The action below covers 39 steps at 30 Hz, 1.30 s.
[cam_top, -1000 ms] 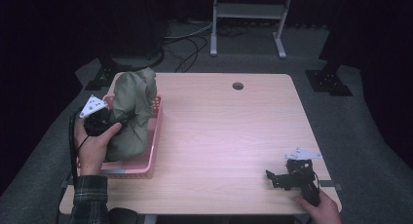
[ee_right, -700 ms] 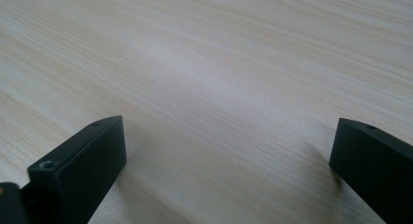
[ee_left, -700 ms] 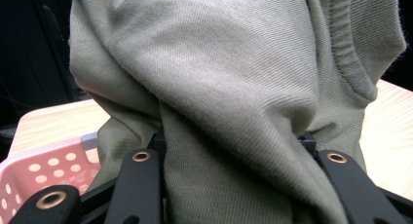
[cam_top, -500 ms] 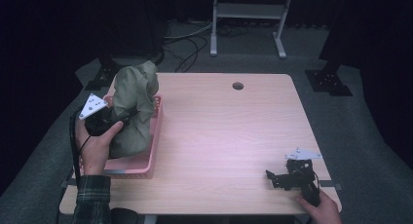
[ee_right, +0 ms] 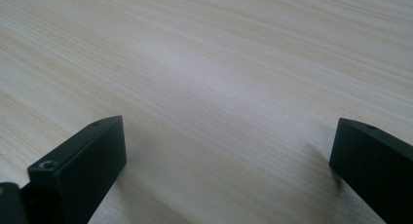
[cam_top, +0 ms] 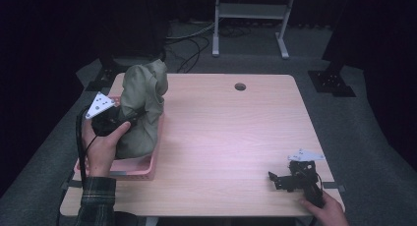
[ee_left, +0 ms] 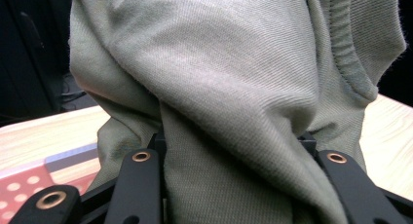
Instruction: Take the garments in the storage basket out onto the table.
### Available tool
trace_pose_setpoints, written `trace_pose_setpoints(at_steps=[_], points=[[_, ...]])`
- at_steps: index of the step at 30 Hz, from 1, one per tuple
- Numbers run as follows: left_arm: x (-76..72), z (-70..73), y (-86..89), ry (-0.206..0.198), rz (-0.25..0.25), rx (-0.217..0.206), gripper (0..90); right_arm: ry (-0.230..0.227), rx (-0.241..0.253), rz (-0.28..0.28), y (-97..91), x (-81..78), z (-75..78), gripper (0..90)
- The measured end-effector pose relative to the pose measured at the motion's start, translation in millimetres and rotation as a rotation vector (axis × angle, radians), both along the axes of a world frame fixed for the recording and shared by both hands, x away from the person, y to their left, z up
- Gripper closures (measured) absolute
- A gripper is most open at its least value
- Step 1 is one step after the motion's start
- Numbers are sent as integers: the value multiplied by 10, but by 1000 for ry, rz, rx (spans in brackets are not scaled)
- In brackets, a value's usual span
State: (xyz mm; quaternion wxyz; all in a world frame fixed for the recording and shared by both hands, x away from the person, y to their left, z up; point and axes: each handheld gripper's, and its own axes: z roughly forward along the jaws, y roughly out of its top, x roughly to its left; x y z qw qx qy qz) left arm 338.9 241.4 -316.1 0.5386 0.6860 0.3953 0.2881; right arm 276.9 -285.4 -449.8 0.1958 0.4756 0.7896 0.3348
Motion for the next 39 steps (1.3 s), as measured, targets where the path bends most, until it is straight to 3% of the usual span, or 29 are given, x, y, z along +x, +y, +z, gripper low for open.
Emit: trace_pose_setpoints(at_steps=[28, 39], points=[[-13, 137, -570, -4, -112, -37, 553, 0, 0, 0, 0, 0, 0, 0], [-19, 145, -676, -8, -135, -55, 552, 0, 0, 0, 0, 0, 0, 0]])
